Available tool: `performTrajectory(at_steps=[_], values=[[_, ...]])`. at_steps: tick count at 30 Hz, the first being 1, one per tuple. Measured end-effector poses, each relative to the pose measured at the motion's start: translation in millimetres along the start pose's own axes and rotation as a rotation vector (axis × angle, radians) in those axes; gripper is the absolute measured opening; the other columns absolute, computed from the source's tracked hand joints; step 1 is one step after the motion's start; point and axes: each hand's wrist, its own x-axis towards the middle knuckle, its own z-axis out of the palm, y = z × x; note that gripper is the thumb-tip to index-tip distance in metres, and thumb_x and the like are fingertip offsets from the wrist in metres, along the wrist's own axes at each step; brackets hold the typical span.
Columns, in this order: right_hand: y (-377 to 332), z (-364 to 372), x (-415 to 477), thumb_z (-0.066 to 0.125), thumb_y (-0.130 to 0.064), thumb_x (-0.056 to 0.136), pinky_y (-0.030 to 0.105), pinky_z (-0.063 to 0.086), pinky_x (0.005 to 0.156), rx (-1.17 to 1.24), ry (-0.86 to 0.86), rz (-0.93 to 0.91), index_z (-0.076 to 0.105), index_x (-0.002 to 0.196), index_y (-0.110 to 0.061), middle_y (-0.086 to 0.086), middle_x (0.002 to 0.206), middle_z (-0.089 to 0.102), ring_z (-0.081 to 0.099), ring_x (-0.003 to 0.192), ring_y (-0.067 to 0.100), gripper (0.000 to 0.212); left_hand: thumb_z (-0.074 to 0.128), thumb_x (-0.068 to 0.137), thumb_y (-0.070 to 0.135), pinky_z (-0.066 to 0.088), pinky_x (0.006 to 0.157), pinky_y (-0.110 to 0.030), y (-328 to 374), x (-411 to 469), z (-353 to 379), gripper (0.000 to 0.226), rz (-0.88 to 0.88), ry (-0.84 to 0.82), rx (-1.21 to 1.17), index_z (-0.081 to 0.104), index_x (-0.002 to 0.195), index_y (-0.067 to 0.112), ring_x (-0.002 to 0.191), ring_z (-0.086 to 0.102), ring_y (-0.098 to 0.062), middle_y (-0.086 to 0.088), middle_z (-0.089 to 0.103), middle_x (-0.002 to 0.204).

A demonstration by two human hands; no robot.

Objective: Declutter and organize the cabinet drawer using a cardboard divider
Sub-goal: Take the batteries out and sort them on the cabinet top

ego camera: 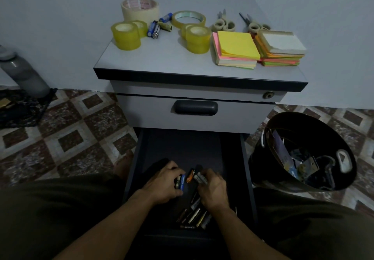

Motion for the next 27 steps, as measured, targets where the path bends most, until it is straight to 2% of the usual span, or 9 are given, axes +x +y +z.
performTrajectory(at_steps=[3,6,10,15,17,24,27], values=[[-1,-1,-2,0.058,-0.002,0.087,0.022,0.052,0.081,0.053,0.000,0.019,0.067,0.112,-0.016,0.004,0.106,0.068,0.064,0.095,0.017,0.030,0.080,0.078,0.030,0.047,0.090,-0.023,2,-2,0,0.068,0.010,0.005,0.004,0.051,0.139,0.026,0.095,0.048,-0.006,0.017,0.035,0.124],[2,-1,-2,0.057,-0.005,0.089,0.025,0.057,0.076,0.089,-0.007,0.028,0.067,0.107,-0.020,0.001,0.099,0.070,0.066,0.086,0.011,0.026,0.078,0.081,0.026,0.042,0.086,-0.016,4,-4,0,0.070,0.063,0.011,0.014,0.047,0.144,0.028,0.094,0.046,-0.003,0.015,0.039,0.125],[1,-4,-3,0.063,-0.009,0.091,0.006,0.048,0.059,0.204,-0.009,0.077,0.070,0.100,-0.024,-0.005,0.090,0.069,0.062,0.075,-0.003,0.019,0.073,0.086,0.028,0.043,0.088,-0.017,1,-6,0,0.059,0.145,-0.012,0.062,0.050,0.141,0.034,0.097,0.045,-0.001,0.014,0.042,0.130],[-3,-8,-5,0.068,-0.016,0.089,0.006,0.045,0.053,0.323,0.030,0.147,0.067,0.090,-0.032,-0.013,0.082,0.068,0.063,0.072,-0.002,0.015,0.072,0.086,0.036,0.043,0.089,-0.021,-4,-6,1,0.050,0.131,0.013,0.066,0.058,0.134,0.030,0.099,0.046,-0.001,0.015,0.043,0.122],[-4,-10,-6,0.071,-0.019,0.088,0.009,0.046,0.054,0.369,0.051,0.173,0.069,0.089,-0.030,-0.010,0.081,0.070,0.066,0.074,0.004,0.011,0.074,0.084,0.036,0.042,0.089,-0.019,-5,-7,0,0.048,0.115,0.044,0.024,0.060,0.130,0.030,0.098,0.046,-0.001,0.015,0.044,0.119],[-12,-14,-9,0.083,-0.031,0.078,0.036,0.061,0.074,0.515,0.077,0.240,0.075,0.083,-0.028,-0.009,0.078,0.075,0.072,0.074,0.009,0.010,0.085,0.075,0.032,0.056,0.078,-0.022,3,-17,-14,0.049,0.049,0.183,-0.168,0.069,0.121,0.026,0.081,0.061,-0.004,0.010,0.053,0.111],[-25,-28,-10,0.084,-0.028,0.077,0.037,0.062,0.073,0.550,0.039,0.204,0.075,0.082,-0.023,-0.005,0.079,0.076,0.073,0.076,0.013,0.012,0.086,0.073,0.032,0.054,0.075,-0.015,16,-25,-30,0.047,0.062,0.231,-0.199,0.070,0.118,0.026,0.080,0.062,-0.004,0.010,0.055,0.108]])
